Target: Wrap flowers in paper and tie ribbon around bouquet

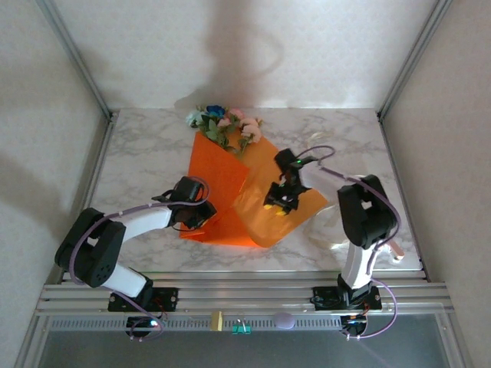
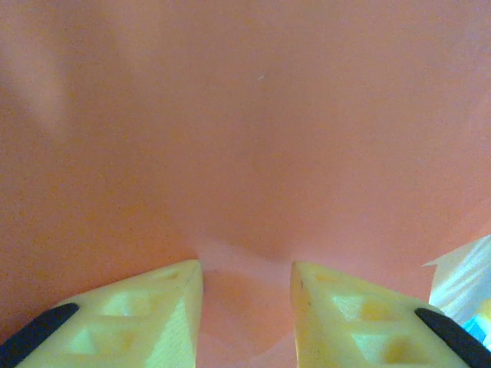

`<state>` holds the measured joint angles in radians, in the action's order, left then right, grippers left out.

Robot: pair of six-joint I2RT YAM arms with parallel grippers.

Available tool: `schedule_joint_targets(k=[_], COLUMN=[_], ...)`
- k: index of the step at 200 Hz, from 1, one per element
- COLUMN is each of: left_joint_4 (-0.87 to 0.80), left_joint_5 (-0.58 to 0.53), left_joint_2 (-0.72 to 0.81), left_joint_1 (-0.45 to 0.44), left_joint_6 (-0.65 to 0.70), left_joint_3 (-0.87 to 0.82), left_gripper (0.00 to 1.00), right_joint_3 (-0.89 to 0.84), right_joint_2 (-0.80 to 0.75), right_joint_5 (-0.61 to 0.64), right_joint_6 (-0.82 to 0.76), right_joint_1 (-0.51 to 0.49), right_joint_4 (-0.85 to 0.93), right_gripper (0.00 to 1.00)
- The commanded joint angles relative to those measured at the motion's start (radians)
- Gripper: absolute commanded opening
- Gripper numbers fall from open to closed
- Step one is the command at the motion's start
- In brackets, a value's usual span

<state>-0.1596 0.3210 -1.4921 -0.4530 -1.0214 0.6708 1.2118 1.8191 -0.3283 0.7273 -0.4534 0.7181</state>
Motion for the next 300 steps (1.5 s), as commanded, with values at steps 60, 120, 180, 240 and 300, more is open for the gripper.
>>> schedule_joint_targets(k=[60,120,180,240,300], left_joint_4=[0.010,0.056,0.072,0.082,0.100], left_joint_5=[0.109,0.130,0.139,0.147,0.145], left_joint_2=[-0.069,-0.175,-0.238,-0.239,-0.246], left_joint_1=[-0.099,-0.113,-0.121,-0.122,-0.124], left_joint_6=[0.074,0.084,0.101,0.100,0.095], left_joint_3=[0.178,0.167,0.147,0.151,0.150], left_gripper=[0.33,0.31,0.30,0.29,0.29], right_joint_3=[0.067,-0.002,-0.052,0.014,0.029], right_joint_2=[0.070,0.062,-0.043,0.080,0.072], right_joint_5=[0.158,0.253,0.288,0.238,0.250], right_joint_6=[-0.184,-0.183,-0.173,-0.141,-0.098], right_joint_1=[0.335,0.334,0.326,0.292,0.251], right_joint_4=[0.072,0.096,0.112,0.062,0.057], right_gripper=[0.47,0.51,0.54,0.50,0.20])
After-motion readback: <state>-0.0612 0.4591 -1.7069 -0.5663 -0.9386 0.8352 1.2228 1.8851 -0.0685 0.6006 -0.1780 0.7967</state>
